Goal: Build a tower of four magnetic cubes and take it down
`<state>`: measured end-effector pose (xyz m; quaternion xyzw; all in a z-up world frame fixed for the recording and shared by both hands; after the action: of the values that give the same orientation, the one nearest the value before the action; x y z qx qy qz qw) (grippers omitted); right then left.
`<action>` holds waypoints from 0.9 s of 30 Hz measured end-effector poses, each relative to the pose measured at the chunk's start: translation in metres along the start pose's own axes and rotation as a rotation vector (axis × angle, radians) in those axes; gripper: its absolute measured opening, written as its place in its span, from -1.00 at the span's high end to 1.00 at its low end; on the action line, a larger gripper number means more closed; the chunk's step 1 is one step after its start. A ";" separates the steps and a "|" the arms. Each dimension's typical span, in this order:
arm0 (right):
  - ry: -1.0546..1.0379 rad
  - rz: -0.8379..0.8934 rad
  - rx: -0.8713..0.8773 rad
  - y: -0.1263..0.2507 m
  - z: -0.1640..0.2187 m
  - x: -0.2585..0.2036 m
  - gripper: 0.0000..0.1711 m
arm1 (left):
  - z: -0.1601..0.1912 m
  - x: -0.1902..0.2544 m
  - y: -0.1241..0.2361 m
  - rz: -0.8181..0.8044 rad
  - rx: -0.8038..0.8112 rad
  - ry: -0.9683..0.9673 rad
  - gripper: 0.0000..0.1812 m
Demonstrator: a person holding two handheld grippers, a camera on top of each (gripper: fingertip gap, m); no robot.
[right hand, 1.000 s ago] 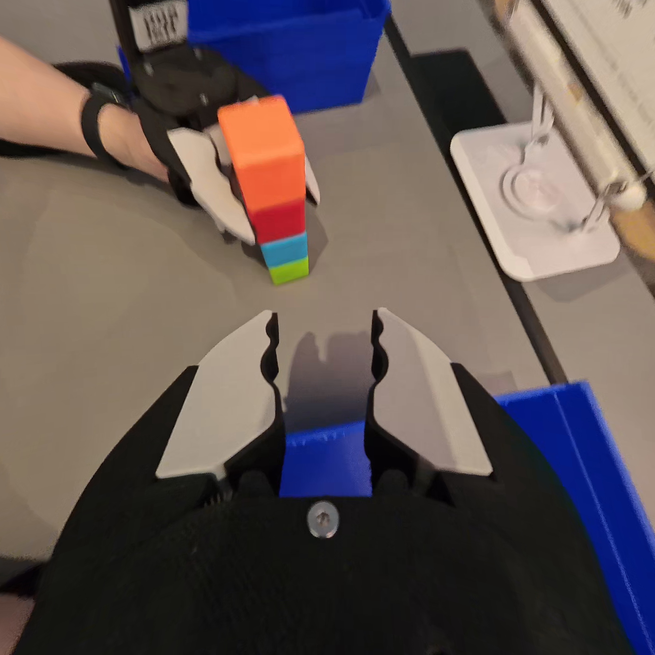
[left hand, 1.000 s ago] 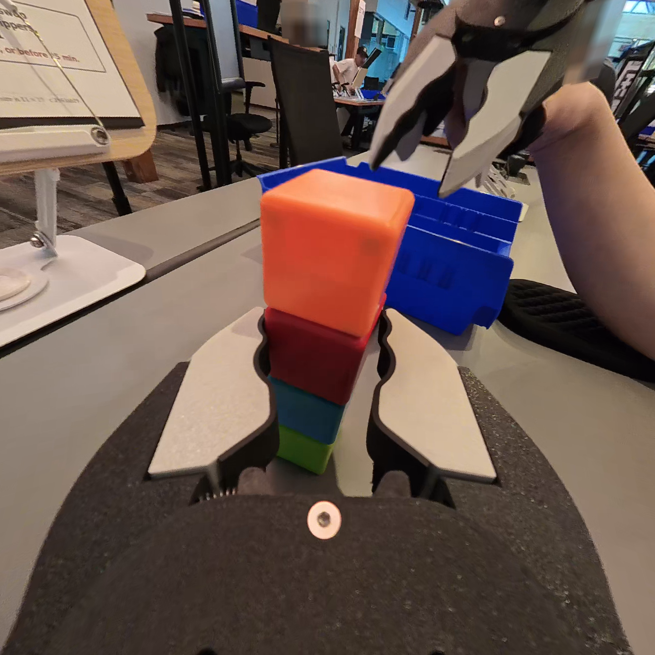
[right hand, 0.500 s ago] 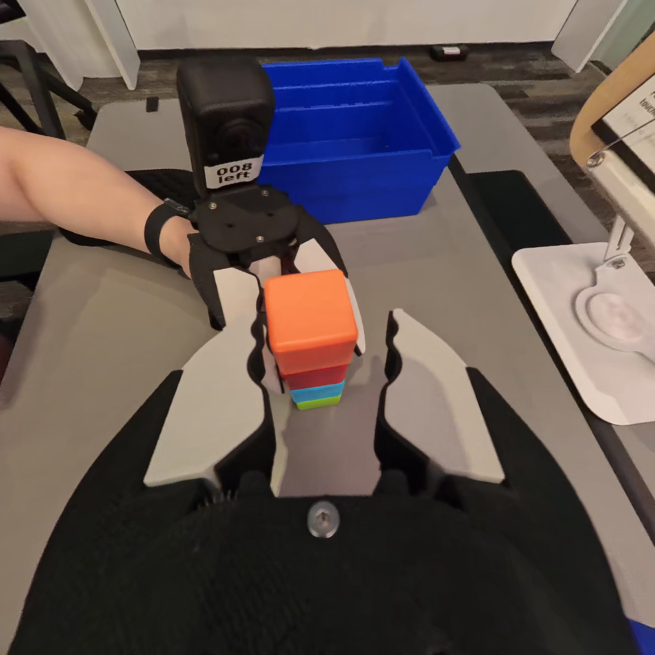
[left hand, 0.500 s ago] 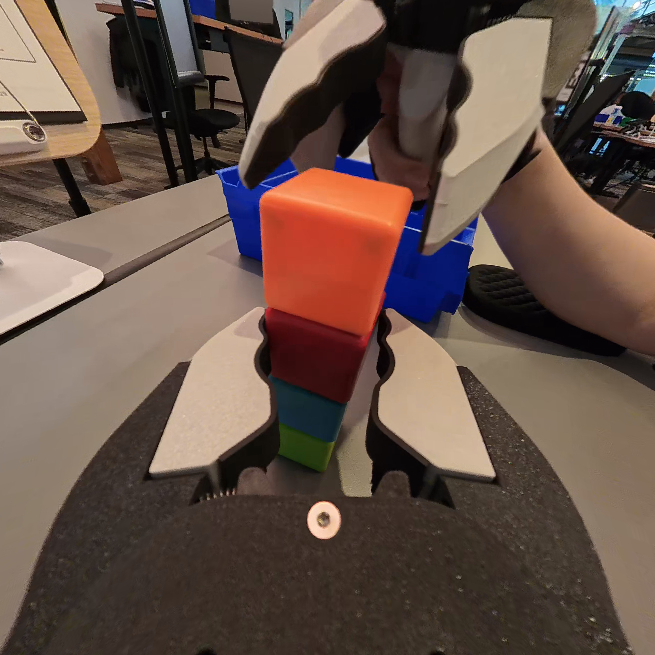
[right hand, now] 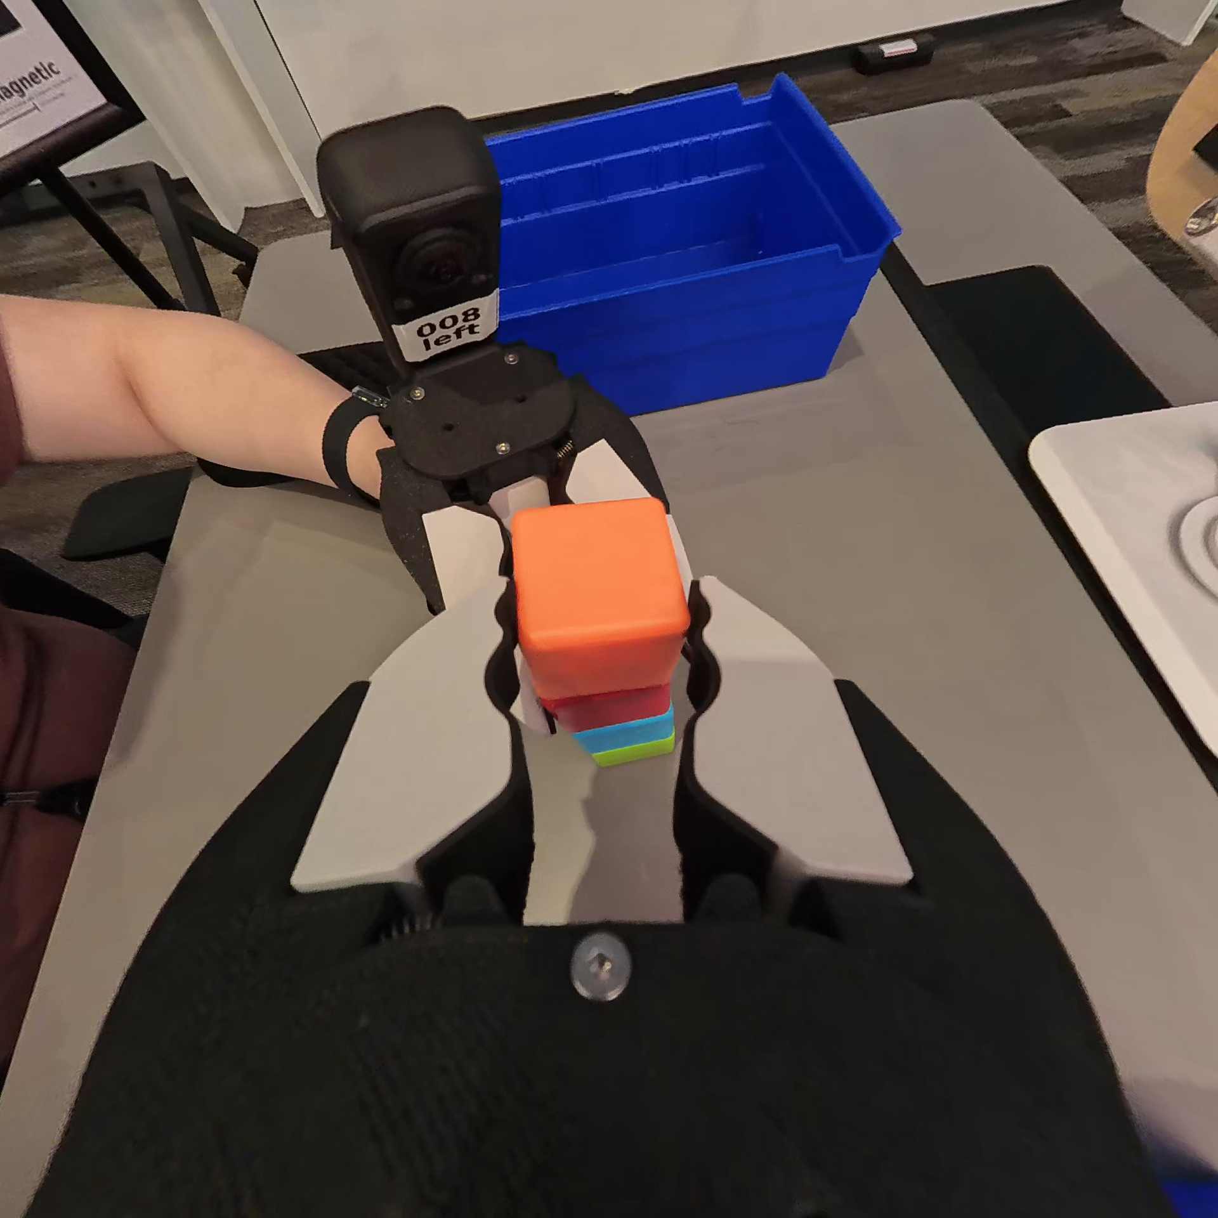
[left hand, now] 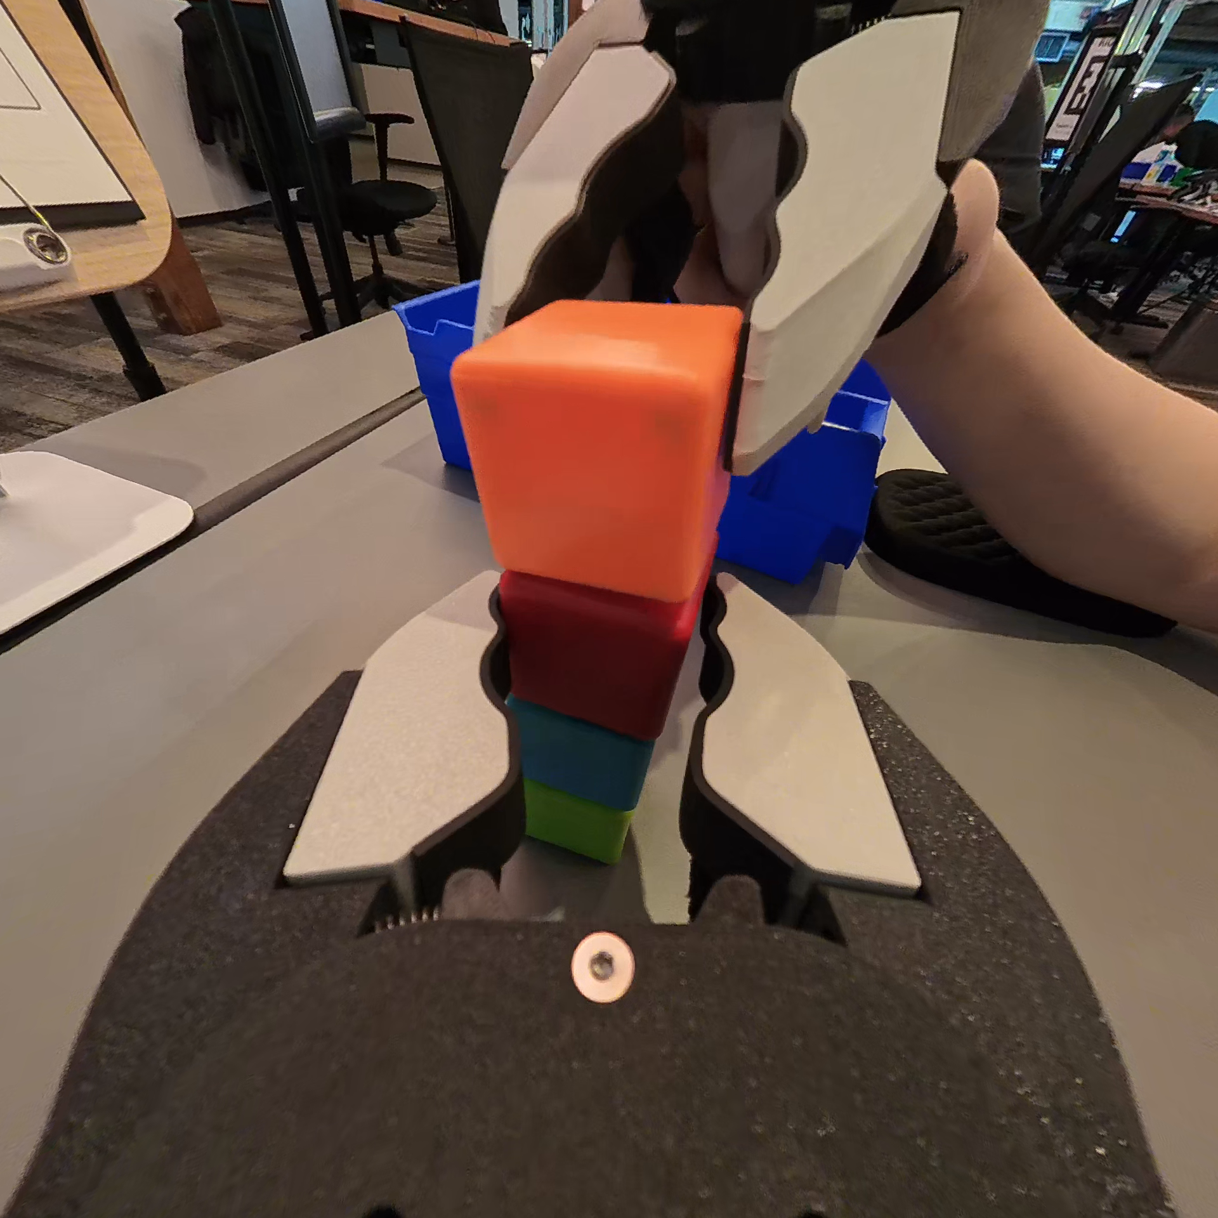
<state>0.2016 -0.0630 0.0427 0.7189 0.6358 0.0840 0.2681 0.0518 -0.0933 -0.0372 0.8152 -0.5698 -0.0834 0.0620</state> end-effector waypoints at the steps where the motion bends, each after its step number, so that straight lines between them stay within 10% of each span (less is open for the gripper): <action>1: 0.008 0.004 0.006 0.001 -0.001 0.000 0.42 | 0.000 0.000 0.000 0.000 -0.002 0.000 0.39; 8: 0.096 0.162 0.124 0.047 -0.015 -0.007 0.41 | 0.000 -0.001 -0.001 0.002 -0.009 0.005 0.40; 15: -0.162 0.872 0.191 0.173 0.026 0.039 0.42 | -0.001 0.000 -0.001 -0.011 -0.020 0.008 0.40; 27: -0.435 0.803 -0.124 0.110 0.136 0.145 0.41 | -0.002 0.000 -0.001 -0.008 -0.036 0.012 0.40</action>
<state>0.3858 0.0334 -0.0496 0.8919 0.2294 0.0662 0.3841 0.0537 -0.0931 -0.0352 0.8167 -0.5645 -0.0890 0.0795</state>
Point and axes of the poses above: each gripper's, where its closed fingertips meet, y back along the fingers, z out of its underside, x = y × z across the jaws, the point moved 10 cm from there along y, back along the fingers, and after that the axes turned 8 degrees about -y, right-handed, at the moved point
